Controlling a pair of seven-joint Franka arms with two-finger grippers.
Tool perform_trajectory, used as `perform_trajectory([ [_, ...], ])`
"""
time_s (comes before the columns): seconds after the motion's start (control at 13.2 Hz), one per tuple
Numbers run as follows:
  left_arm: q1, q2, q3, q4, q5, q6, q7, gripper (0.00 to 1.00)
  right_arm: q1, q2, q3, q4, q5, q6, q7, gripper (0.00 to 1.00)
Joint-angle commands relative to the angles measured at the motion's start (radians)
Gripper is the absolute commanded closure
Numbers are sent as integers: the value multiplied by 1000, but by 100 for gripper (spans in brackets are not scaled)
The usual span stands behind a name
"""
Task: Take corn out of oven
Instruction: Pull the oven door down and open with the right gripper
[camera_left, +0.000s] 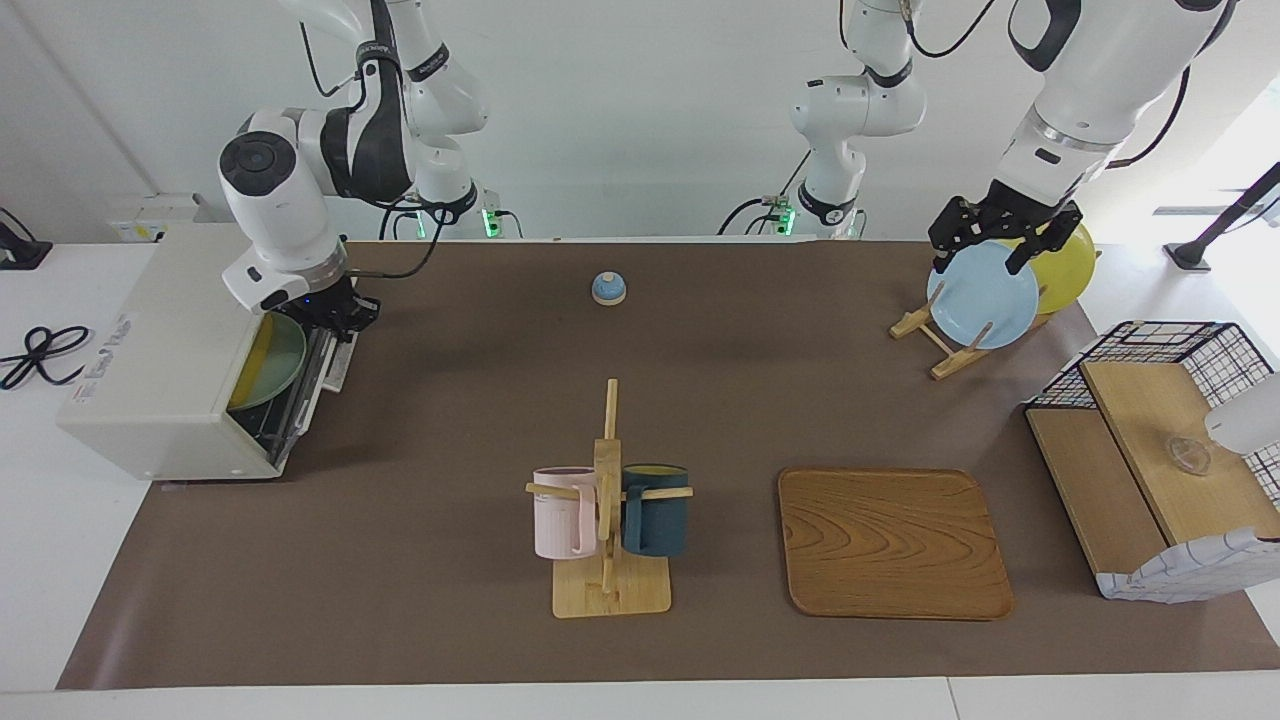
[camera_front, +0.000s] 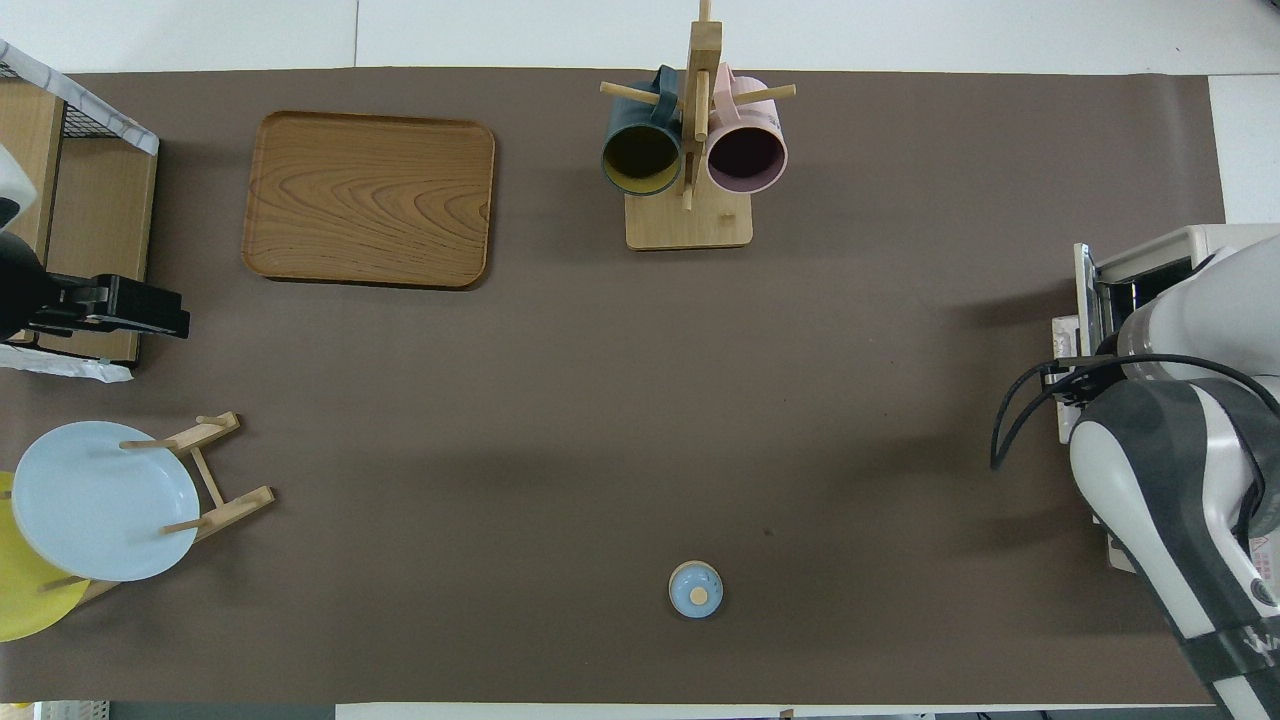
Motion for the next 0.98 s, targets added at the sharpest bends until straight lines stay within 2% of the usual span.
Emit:
perform_trajectory([
  [0.0, 1, 1, -6, -4, 7, 21, -5, 0, -31, 86, -15, -30, -27, 153, -3, 92],
  [0.23, 9, -2, -6, -9, 7, 21, -2, 0, -31, 86, -14, -85, -27, 242, -3, 92],
  [0.61, 6, -2, -6, -11, 7, 21, -3, 0, -26, 87, -11, -106, -25, 276, -1, 92],
  [0.91, 9, -2, -6, -12, 7, 25, -2, 0, 20, 112, -11, -122, -8, 331, 39, 92],
])
